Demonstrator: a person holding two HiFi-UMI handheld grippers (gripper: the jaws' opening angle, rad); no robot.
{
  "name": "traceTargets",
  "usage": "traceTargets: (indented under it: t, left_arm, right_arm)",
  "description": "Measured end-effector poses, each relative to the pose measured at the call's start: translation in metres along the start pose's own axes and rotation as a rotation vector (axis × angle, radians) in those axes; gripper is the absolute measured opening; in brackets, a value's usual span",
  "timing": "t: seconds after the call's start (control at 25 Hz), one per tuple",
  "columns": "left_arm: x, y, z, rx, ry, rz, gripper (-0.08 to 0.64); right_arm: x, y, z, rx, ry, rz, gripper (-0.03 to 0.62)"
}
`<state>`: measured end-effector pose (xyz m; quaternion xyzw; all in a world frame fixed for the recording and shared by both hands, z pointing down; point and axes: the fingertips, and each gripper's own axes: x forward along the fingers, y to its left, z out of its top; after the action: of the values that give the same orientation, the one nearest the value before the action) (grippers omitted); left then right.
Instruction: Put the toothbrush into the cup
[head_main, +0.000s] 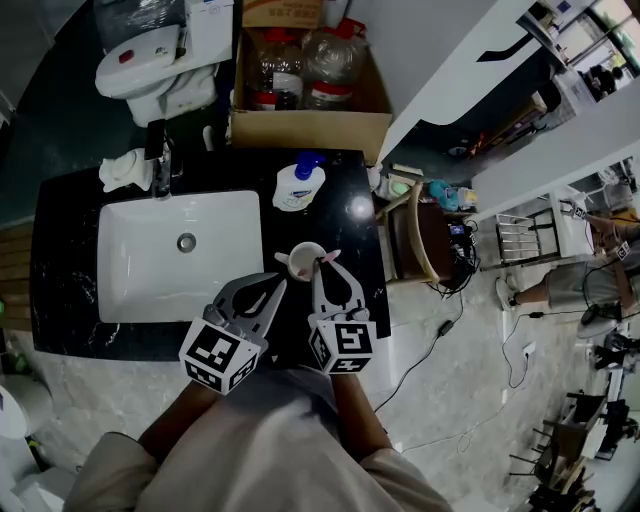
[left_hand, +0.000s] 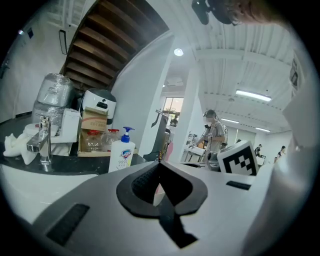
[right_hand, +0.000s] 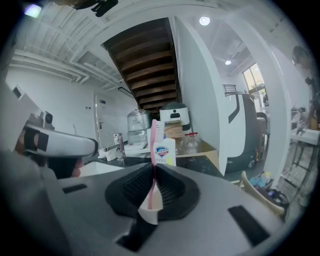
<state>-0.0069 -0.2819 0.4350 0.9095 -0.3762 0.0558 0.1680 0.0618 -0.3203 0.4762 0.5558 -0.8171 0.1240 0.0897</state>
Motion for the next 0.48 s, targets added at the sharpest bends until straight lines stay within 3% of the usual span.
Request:
traceTargets:
  t: [0.48]
  left_arm:
    - [-0.002,0.002,-0.001,-0.007,-0.002,0.001,0.005]
  right_arm:
    - [0.006,0.000,-0.012,0.008,0.025,-0.003,0.028]
